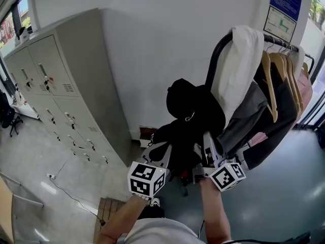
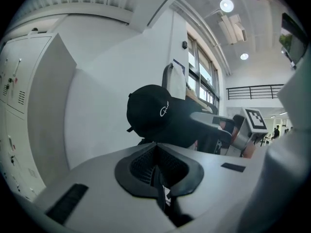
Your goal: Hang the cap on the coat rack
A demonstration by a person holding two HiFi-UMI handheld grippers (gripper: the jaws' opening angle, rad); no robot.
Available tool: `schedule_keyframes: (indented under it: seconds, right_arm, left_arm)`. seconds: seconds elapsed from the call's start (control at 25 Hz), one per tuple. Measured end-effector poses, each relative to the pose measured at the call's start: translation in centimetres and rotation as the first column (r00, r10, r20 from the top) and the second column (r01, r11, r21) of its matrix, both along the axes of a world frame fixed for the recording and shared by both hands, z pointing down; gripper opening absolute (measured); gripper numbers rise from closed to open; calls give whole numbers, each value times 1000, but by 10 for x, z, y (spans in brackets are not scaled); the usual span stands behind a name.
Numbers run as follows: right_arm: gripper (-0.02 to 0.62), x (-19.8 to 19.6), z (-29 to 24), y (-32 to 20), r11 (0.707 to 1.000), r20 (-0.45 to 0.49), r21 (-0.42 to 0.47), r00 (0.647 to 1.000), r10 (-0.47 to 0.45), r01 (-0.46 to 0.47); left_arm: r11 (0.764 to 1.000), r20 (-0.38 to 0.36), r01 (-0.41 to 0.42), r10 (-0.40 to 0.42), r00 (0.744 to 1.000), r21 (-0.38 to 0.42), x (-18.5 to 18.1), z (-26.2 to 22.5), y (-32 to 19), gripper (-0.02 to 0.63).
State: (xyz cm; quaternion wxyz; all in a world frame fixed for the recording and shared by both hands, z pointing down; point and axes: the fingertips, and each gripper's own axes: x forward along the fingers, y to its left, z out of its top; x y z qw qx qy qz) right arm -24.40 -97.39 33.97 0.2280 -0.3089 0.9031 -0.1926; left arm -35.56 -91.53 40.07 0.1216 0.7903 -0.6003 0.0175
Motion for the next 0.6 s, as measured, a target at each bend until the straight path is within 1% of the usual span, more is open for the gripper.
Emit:
schedule_keyframes:
  seconds: [0.24, 0.4, 0.6]
  right_arm:
    - [17, 9, 45, 10, 995, 24, -104, 1000, -5, 8]
    - [17, 5, 63, 17, 989, 60, -143, 998, -25, 34]
    - [18, 1, 81, 17, 982, 96, -179, 995, -38, 55]
  left_arm:
    - [999, -9, -25, 25, 1000, -41, 15, 19, 9, 3]
    - [997, -10, -36, 35, 999, -74, 22, 33, 16, 3]
    - [996, -7, -24, 24, 1000, -87, 19, 40, 16, 3]
